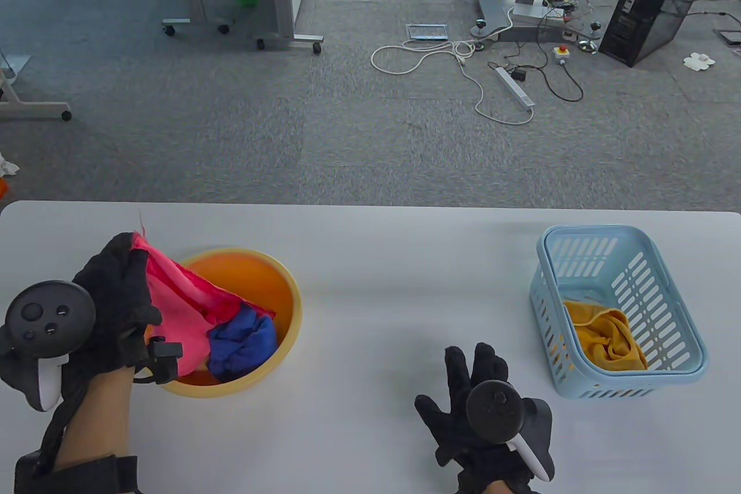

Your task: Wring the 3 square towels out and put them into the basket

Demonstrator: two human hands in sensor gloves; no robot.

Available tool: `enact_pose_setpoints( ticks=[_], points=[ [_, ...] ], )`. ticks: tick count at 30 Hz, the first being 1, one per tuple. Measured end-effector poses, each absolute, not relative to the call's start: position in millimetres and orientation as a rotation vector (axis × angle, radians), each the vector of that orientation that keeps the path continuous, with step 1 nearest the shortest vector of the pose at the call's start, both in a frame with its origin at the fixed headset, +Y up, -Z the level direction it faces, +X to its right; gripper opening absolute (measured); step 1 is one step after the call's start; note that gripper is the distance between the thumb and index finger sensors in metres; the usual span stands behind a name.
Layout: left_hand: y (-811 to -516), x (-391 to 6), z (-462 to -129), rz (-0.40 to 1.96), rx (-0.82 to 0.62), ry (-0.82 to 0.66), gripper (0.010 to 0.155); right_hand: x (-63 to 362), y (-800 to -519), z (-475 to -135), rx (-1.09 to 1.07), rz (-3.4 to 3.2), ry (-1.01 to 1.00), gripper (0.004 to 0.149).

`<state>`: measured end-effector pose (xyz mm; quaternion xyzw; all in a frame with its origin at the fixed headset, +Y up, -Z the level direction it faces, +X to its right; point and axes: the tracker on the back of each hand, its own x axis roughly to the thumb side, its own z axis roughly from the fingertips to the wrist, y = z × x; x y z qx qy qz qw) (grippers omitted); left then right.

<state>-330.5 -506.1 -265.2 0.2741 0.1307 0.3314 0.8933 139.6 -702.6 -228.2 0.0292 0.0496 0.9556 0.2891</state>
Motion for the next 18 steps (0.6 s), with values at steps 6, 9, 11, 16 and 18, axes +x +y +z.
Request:
enact_pose_setpoints(
  ticks=[6, 9, 11, 16, 18],
  points=[
    [-487, -327, -258, 0.971, 0.634, 0.326, 0.044, 142, -702, -228, 0.081, 2.525, 0.126, 0.092],
    [-478, -325, -255, 1.110, 0.654, 0.325, 0.044, 142, -702, -227, 0.083, 2.517, 0.125, 0.092],
    [-472, -322, -253, 1.185, 0.667, 0.315, 0.044, 142, -702, -227, 0.086, 2.512, 0.124, 0.092],
    [-459, -312, -251, 1.305, 0.705, 0.228, 0.043, 143, -702, -227, 0.094, 2.500, 0.117, 0.092],
    [-455, -308, -251, 1.330, 0.711, 0.194, 0.043, 143, -701, -227, 0.096, 2.493, 0.114, 0.093]
  ],
)
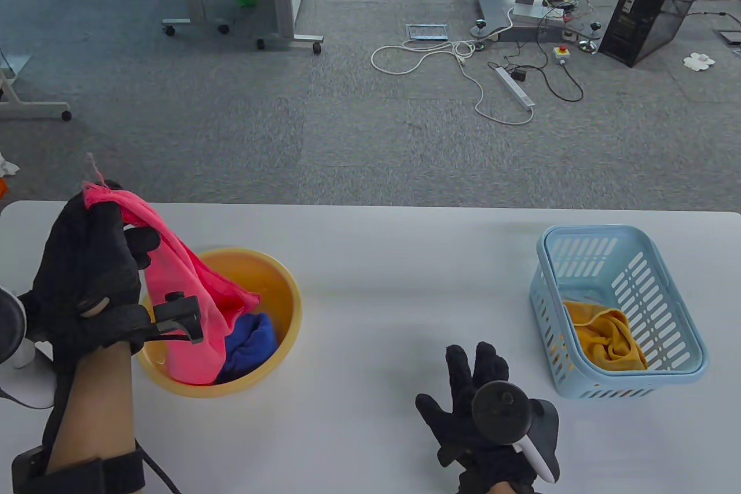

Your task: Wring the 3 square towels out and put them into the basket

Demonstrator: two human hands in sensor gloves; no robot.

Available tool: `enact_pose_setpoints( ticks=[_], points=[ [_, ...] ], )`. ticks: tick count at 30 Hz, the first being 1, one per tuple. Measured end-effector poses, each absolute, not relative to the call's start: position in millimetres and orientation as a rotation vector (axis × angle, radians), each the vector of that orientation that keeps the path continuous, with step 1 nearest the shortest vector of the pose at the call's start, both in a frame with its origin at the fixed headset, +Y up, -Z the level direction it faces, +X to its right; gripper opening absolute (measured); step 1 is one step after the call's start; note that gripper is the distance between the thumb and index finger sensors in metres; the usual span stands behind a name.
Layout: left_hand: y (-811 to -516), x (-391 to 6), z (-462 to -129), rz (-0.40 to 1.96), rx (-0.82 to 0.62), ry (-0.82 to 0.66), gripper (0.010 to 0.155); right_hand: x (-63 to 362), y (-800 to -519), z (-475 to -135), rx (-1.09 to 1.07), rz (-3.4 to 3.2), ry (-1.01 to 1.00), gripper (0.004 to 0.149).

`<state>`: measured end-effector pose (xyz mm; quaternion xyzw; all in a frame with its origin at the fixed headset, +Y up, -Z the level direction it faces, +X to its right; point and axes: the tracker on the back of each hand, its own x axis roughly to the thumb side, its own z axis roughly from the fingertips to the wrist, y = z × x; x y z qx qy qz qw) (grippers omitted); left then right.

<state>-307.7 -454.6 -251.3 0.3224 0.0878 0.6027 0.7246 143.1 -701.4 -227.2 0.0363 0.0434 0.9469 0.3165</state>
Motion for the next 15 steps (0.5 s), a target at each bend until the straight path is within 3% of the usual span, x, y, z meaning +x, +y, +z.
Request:
enact_pose_setpoints(
  ticks=[11, 15],
  points=[
    [-435, -270, -253, 1.479, 0.735, -0.046, 0.044, 146, -697, -224, 0.117, 2.413, 0.051, 0.096],
    [-431, -252, -255, 1.540, 0.685, -0.198, 0.044, 147, -692, -222, 0.142, 2.366, 0.013, 0.097]
  ],
)
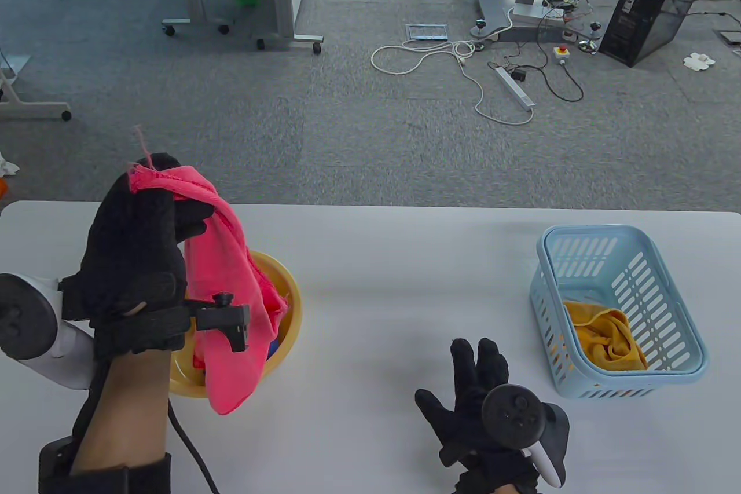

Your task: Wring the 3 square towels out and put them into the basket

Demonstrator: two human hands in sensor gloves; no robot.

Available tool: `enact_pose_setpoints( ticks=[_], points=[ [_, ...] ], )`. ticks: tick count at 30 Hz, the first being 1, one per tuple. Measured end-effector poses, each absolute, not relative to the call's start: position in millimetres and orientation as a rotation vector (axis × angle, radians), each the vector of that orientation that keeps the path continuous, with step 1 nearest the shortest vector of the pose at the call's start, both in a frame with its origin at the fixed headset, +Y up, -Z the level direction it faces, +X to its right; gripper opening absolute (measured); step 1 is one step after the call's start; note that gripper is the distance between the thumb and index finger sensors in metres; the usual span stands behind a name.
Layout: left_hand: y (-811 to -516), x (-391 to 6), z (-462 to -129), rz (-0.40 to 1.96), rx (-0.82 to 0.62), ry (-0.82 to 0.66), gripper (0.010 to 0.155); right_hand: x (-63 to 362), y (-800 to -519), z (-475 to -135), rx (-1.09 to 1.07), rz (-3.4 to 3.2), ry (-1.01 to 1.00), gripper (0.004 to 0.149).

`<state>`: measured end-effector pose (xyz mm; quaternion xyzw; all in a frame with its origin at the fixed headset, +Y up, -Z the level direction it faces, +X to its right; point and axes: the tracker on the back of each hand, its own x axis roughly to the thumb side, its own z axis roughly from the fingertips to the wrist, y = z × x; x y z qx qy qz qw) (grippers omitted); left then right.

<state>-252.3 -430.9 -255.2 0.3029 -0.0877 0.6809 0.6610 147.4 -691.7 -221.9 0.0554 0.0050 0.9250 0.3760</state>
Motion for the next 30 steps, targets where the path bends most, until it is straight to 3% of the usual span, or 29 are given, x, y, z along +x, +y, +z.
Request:
enact_pose_setpoints(
  ticks=[5, 19, 30],
  points=[
    [-425, -229, -256, 1.570, 0.647, -0.293, 0.044, 148, -683, -216, 0.178, 2.282, -0.088, 0.098],
    [-411, -168, -251, 1.621, 0.557, -0.493, 0.044, 141, -671, -207, 0.310, 2.123, -0.110, 0.106],
    [-410, -112, -239, 1.491, 0.511, -0.611, 0.043, 142, -670, -206, 0.333, 2.034, -0.128, 0.119]
  ],
)
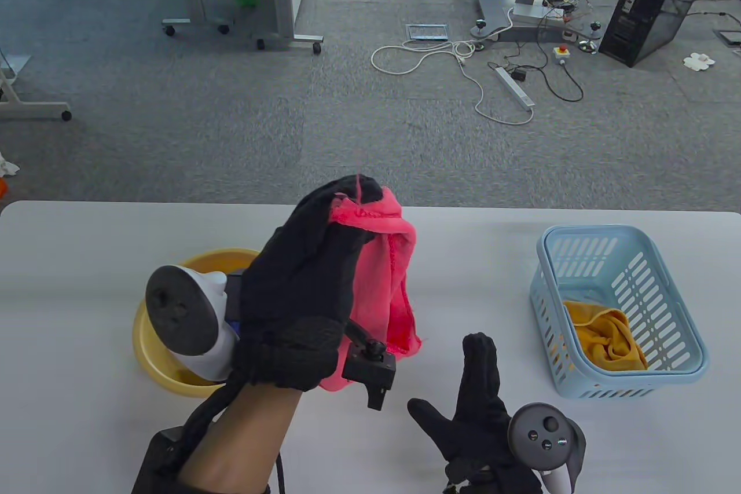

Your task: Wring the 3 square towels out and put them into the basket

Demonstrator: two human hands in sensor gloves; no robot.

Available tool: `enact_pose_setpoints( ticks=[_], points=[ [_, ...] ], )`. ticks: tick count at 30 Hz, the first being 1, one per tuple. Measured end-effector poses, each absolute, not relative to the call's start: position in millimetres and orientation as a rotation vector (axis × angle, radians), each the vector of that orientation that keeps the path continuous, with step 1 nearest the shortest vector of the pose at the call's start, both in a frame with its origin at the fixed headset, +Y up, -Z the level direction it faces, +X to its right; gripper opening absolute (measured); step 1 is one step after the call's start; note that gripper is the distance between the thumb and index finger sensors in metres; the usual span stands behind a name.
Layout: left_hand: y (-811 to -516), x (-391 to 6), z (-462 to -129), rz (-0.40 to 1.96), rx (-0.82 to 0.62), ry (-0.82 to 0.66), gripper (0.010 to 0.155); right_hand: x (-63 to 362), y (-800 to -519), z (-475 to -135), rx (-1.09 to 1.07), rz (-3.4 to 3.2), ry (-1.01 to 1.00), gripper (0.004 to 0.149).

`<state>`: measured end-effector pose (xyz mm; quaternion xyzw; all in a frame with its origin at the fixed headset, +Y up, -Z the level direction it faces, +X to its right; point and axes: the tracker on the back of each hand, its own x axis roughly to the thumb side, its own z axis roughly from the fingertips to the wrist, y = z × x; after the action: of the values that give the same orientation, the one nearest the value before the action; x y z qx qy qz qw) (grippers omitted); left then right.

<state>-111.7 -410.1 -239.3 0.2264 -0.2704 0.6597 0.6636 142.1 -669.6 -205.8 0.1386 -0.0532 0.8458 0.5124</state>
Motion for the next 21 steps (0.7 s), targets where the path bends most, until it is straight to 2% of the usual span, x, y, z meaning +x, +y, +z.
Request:
enact_pose_setpoints(
  ticks=[8, 14, 18, 21],
  points=[
    [-432, -69, -236, 1.480, 0.316, -0.715, 0.043, 142, -672, -207, 0.325, 2.027, -0.180, 0.130],
    [-441, -39, -229, 1.537, 0.170, -0.798, 0.043, 145, -681, -211, 0.259, 2.009, -0.249, 0.133],
    [-443, -31, -226, 1.564, 0.118, -0.837, 0.043, 149, -686, -213, 0.191, 1.990, -0.304, 0.129],
    [-444, -30, -225, 1.551, 0.109, -0.846, 0.043, 153, -689, -215, 0.139, 2.018, -0.335, 0.118]
  ],
)
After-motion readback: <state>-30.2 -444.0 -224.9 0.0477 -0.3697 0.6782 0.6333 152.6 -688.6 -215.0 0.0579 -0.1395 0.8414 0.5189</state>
